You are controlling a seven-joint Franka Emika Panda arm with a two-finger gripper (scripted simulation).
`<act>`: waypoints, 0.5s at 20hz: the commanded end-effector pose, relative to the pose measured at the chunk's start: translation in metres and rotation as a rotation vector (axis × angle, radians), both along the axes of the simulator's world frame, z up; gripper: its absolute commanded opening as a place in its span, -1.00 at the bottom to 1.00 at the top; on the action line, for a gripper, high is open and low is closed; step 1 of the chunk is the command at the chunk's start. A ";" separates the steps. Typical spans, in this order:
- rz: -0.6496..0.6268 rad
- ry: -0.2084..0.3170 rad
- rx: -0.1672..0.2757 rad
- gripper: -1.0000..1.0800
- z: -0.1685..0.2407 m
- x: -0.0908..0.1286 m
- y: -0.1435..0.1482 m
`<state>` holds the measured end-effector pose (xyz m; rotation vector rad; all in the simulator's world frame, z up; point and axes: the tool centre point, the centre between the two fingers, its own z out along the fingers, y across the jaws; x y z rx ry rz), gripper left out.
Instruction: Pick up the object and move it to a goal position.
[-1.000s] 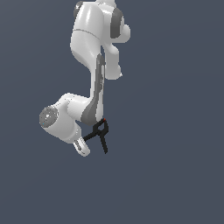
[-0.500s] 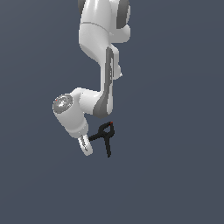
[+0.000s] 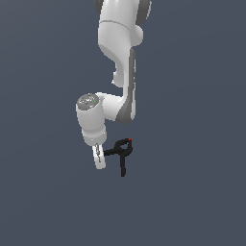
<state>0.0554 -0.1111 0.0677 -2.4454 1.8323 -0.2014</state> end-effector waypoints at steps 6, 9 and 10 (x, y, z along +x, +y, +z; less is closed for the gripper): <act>-0.131 -0.121 -0.060 -1.00 0.013 0.009 0.021; -0.177 -0.163 -0.082 -1.00 0.018 0.012 0.028; -0.192 -0.176 -0.089 -1.00 0.019 0.014 0.030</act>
